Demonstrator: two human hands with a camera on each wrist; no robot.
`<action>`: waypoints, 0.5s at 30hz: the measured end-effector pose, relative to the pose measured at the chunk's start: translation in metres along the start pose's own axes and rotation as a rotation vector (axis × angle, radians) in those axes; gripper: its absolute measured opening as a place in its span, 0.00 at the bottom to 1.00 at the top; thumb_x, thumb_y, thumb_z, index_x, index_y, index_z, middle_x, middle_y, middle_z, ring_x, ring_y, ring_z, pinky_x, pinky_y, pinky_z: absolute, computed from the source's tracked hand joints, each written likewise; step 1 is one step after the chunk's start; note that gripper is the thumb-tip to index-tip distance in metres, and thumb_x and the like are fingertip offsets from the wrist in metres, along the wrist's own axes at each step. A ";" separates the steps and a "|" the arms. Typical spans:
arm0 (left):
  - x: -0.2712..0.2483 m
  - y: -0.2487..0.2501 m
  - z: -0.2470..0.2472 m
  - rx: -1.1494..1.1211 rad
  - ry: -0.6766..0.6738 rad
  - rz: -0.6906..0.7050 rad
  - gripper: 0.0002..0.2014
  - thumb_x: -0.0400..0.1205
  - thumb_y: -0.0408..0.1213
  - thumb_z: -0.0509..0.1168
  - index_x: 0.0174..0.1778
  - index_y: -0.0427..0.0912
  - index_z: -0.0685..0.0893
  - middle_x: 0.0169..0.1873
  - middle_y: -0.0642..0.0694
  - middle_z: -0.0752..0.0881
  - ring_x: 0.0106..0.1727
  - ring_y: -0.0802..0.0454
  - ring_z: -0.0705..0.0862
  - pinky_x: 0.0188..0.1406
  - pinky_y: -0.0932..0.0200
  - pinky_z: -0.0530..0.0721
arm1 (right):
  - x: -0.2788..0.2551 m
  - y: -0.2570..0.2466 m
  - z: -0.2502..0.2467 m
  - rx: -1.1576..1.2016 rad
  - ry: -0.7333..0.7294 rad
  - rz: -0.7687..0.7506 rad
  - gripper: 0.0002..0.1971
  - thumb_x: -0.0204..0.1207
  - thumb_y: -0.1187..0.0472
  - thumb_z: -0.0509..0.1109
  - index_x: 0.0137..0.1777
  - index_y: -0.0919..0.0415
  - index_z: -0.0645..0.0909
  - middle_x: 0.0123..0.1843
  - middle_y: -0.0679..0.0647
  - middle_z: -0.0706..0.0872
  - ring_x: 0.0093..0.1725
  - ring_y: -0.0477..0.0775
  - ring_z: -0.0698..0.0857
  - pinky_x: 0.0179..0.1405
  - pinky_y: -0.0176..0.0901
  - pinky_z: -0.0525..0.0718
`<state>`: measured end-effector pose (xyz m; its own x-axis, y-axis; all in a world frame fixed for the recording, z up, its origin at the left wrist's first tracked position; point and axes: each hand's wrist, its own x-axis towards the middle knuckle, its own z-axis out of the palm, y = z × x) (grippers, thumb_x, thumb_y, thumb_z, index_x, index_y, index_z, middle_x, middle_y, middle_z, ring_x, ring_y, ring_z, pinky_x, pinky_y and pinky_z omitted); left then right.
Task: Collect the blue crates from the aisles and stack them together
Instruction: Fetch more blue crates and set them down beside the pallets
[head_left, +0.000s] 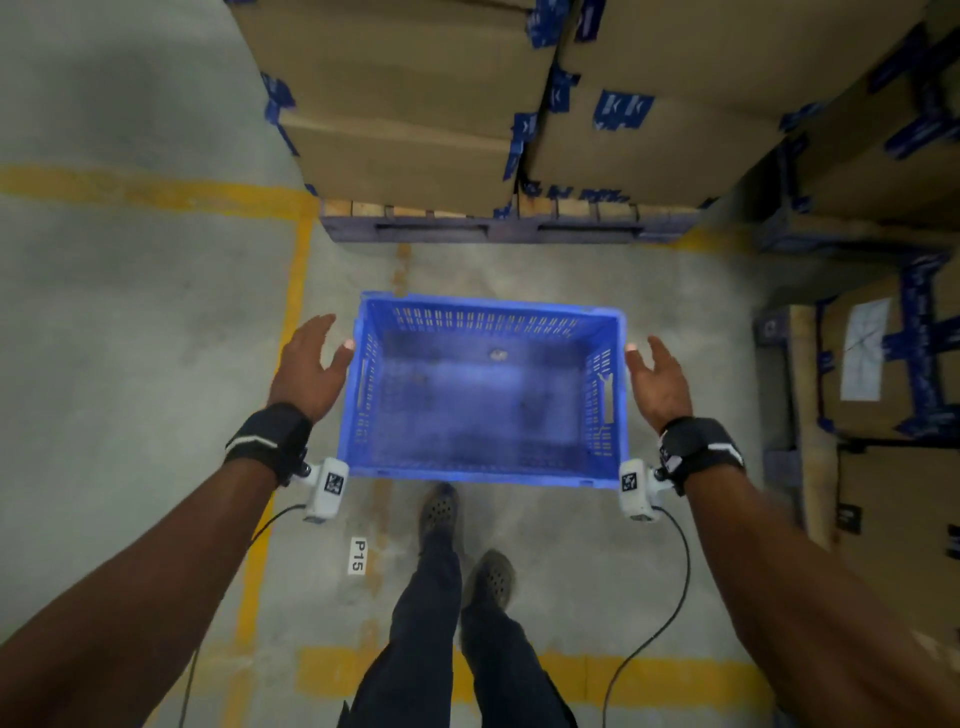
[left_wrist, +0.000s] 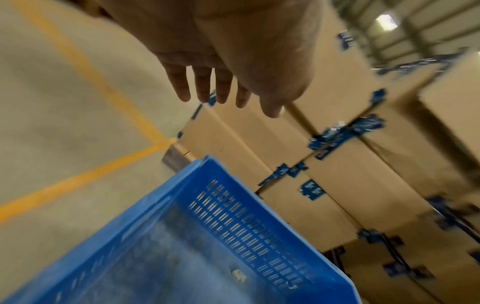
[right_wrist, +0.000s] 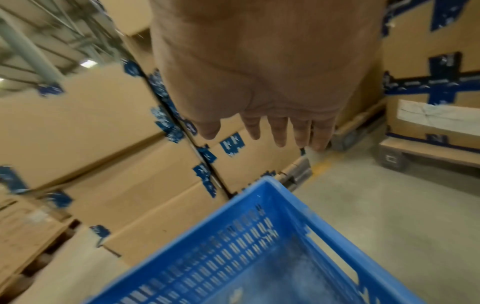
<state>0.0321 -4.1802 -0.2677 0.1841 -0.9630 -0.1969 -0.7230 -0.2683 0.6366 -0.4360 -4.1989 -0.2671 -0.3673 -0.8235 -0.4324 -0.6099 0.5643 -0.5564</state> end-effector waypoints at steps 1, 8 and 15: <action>-0.014 0.010 -0.015 0.041 0.011 0.057 0.30 0.85 0.55 0.59 0.81 0.42 0.73 0.80 0.37 0.73 0.81 0.41 0.70 0.80 0.55 0.62 | -0.017 -0.009 -0.007 -0.018 0.010 -0.048 0.33 0.85 0.44 0.64 0.85 0.60 0.66 0.84 0.63 0.70 0.83 0.62 0.69 0.83 0.52 0.64; -0.098 0.084 -0.096 0.258 0.258 0.127 0.32 0.84 0.53 0.61 0.84 0.47 0.69 0.85 0.38 0.66 0.85 0.35 0.63 0.79 0.41 0.66 | -0.119 -0.089 -0.052 -0.230 0.124 -0.309 0.38 0.83 0.35 0.61 0.88 0.50 0.59 0.89 0.60 0.59 0.88 0.63 0.55 0.86 0.55 0.48; -0.154 0.127 -0.121 0.215 0.320 0.062 0.31 0.83 0.55 0.59 0.83 0.49 0.71 0.85 0.40 0.65 0.84 0.37 0.64 0.80 0.43 0.66 | -0.181 -0.146 -0.063 -0.096 0.002 -0.524 0.42 0.78 0.29 0.55 0.88 0.49 0.60 0.89 0.59 0.58 0.89 0.61 0.52 0.87 0.51 0.47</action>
<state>-0.0080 -4.0690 -0.0665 0.3097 -0.9454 0.1014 -0.8560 -0.2308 0.4626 -0.3251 -4.1360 -0.0629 0.0022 -0.9937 -0.1123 -0.7735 0.0695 -0.6300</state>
